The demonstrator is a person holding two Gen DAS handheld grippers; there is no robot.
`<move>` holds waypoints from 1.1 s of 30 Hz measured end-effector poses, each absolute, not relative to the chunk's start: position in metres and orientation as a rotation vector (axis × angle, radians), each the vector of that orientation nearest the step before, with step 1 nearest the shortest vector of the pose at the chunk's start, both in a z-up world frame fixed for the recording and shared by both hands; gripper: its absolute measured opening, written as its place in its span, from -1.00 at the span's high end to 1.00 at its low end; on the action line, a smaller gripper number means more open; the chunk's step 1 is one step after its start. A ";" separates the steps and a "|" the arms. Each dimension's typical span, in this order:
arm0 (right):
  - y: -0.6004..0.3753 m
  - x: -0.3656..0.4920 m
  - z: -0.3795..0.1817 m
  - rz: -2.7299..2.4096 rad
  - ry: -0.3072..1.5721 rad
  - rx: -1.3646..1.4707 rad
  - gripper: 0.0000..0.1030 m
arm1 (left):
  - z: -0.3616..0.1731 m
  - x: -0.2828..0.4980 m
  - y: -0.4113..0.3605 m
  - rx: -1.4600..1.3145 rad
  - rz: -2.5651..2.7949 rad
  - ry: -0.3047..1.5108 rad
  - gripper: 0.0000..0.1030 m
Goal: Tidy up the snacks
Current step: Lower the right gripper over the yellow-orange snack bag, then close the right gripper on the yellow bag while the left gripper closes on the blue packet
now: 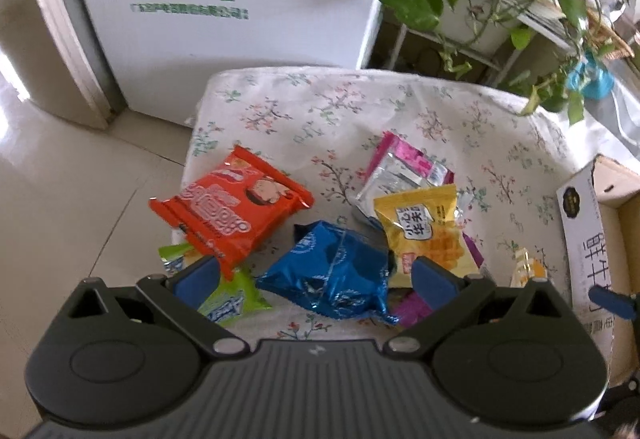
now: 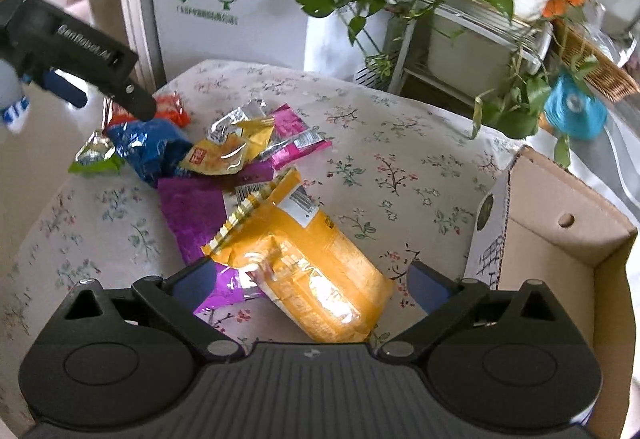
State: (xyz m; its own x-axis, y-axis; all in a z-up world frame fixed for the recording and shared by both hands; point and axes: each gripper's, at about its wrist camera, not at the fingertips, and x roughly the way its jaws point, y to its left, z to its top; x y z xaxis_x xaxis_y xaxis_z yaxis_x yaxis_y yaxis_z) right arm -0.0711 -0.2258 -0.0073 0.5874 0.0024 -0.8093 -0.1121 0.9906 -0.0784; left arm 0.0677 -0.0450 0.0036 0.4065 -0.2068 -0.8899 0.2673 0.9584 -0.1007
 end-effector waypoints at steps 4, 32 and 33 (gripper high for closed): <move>-0.224 -0.065 -0.013 0.069 0.950 -0.186 -1.00 | -0.007 0.076 -0.050 0.062 -0.325 1.159 -0.96; -0.218 -0.037 -0.020 0.064 1.070 -0.052 -0.43 | -0.045 0.099 -0.049 0.082 -0.392 1.174 -0.95; -0.220 -0.036 -0.018 0.071 1.077 -0.012 -0.43 | -0.046 0.097 -0.048 0.088 -0.397 1.170 -0.91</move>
